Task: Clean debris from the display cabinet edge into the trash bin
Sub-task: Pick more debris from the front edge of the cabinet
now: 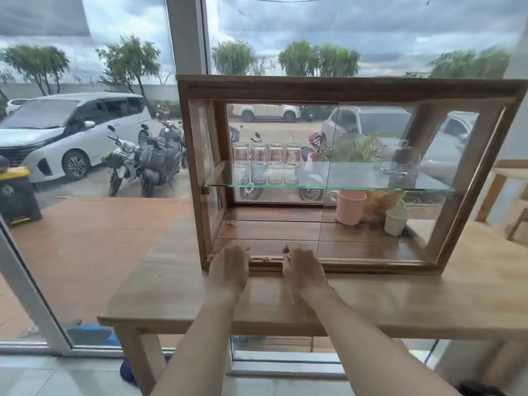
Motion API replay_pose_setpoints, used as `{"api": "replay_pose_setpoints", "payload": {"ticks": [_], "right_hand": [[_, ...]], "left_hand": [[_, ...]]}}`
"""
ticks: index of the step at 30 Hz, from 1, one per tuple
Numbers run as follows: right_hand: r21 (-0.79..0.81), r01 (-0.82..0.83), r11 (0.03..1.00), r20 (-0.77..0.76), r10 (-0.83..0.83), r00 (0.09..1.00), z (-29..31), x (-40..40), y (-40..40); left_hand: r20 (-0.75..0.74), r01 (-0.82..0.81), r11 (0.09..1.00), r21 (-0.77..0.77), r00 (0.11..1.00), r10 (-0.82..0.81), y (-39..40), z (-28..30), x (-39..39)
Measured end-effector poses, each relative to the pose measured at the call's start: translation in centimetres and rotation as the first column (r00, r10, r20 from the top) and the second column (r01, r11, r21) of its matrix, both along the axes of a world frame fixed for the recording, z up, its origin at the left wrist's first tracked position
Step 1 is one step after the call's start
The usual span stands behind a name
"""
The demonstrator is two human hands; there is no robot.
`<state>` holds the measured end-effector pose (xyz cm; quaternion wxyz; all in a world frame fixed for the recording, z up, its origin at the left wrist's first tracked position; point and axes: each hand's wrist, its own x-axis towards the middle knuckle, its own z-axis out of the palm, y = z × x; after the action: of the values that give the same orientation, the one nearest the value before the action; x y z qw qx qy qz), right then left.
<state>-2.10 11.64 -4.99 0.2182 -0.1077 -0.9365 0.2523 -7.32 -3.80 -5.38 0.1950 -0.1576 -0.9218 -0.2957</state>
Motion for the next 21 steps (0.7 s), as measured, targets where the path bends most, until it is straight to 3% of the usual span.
{"api": "replay_pose_setpoints", "payload": {"ticks": [6, 13, 21], "right_hand": [[0.141, -0.106, 0.984, 0.101, 0.092, 0.991, -0.2, -2.2, -2.7], [-0.04, -0.03, 0.999, 0.119, 0.035, 0.992, 0.0, -2.5, -2.6], [-0.057, -0.091, 0.994, 0.039, 0.094, 0.995, -1.4, -0.6, -3.4]], "left_hand": [[0.098, 0.07, 0.997, -0.045, 0.993, -0.065, 1.3, -0.2, -0.4], [0.098, 0.039, 0.999, 0.033, 0.994, -0.042, 1.2, -0.6, -0.6], [-0.012, 0.114, 0.991, 0.071, 0.993, -0.114, -2.8, -1.0, 1.9]]}}
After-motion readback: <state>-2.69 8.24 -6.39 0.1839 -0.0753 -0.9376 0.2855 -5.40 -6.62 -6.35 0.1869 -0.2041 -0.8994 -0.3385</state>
